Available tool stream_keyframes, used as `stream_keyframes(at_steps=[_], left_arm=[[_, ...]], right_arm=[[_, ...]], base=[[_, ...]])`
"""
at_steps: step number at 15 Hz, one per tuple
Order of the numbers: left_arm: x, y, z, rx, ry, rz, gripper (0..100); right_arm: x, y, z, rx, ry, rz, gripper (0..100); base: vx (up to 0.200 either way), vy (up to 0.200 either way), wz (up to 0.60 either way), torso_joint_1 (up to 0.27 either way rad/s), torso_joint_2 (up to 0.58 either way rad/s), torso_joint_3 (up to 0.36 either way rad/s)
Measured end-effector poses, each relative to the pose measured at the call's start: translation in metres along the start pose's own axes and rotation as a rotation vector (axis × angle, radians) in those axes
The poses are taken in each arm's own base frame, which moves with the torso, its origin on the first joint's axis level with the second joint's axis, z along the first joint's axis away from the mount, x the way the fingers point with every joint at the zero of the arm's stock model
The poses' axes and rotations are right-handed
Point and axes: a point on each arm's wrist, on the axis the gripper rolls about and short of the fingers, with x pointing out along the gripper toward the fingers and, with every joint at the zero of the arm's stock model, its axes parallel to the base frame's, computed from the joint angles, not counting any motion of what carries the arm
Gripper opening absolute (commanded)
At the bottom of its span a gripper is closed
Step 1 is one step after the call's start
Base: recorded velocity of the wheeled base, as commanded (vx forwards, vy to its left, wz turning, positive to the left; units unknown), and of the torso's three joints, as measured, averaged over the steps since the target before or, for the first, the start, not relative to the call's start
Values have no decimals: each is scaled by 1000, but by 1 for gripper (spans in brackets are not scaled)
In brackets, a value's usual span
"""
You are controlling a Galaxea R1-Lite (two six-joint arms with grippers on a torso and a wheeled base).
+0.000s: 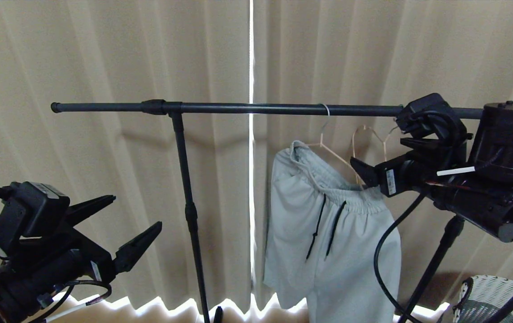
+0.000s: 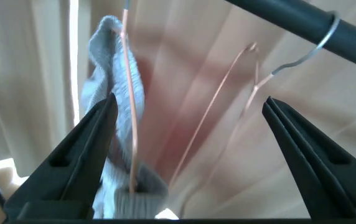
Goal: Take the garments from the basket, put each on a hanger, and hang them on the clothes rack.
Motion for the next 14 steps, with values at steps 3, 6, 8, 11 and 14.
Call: stream_keyframes(at_steps=[3,6,8,11,14], left_arm=[[0,0,-1,0,3,-1,100],[0,0,-1,0,4,0,100],[-1,3,-2,-1,11,18,100],[-4,13,-6,-8,29,80,100],[-5,16,-7,-10,35,100,100]], right_arm=[[-12,-10,2,41,-14,-19,100],[-24,-33,-10,52,16,-94,100],[-33,-49,-20,63,32,-143,100],[-50,-76,-37,87,47,-159,100],[-60,-88,-54,104,70,-103,100]], base=[[0,0,0,0,0,0],[0,0,0,0,0,0],[0,0,0,0,0,0],[0,0,0,0,0,0],[0,0,0,0,0,0]])
